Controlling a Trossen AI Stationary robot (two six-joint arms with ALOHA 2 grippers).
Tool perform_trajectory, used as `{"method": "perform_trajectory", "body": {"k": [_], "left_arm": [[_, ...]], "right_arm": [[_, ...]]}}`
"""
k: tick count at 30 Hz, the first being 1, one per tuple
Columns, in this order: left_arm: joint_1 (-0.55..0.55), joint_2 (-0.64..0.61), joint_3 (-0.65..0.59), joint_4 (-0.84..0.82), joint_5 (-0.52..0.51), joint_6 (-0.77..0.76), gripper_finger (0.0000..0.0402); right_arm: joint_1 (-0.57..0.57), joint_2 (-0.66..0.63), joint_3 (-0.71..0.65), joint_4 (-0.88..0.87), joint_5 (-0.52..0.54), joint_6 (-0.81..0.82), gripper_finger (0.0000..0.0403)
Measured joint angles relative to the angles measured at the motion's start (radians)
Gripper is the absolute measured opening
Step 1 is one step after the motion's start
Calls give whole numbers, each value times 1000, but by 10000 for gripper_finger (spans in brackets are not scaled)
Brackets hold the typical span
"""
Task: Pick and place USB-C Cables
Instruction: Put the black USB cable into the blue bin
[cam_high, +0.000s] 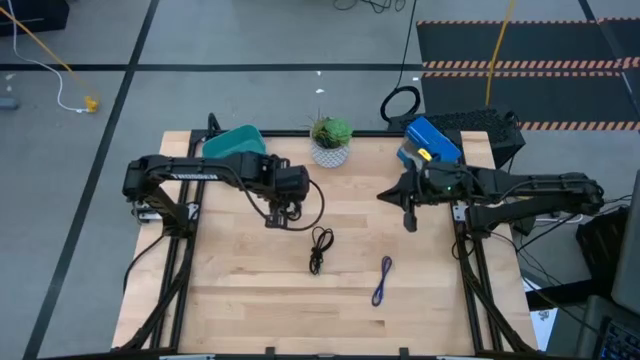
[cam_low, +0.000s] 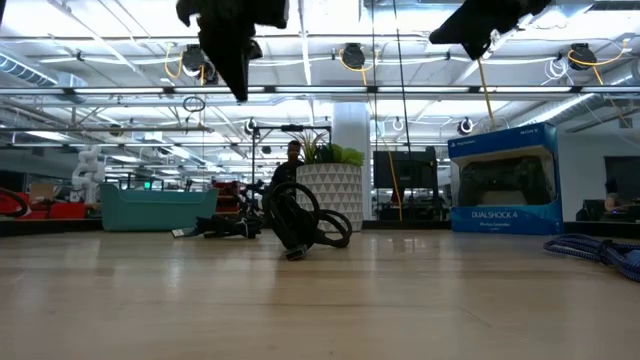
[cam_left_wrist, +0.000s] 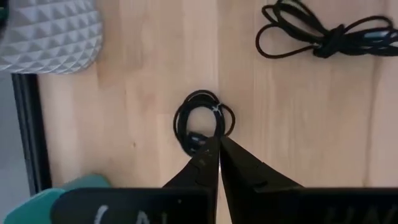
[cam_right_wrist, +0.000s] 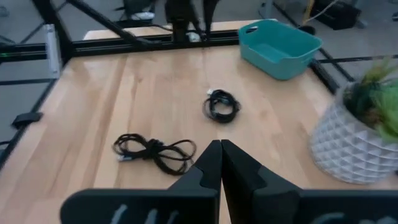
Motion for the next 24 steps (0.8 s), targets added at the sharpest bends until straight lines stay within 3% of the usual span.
{"method": "perform_trajectory", "body": {"k": [7,17,20,24], "left_arm": [[-9,2,-195,203,68,-40,21],[-8,2,-379,405,75,-88,24],[7,2,-414,424,75,-103,42],[28,2,-461,481,83,-104,98]], "right_arm": [[0,0,0,-11,0,-32,0],[0,6,0,-12,-1,-61,0],[0,6,0,-12,-1,-77,0],[0,6,0,-11,-1,-82,0]]}}
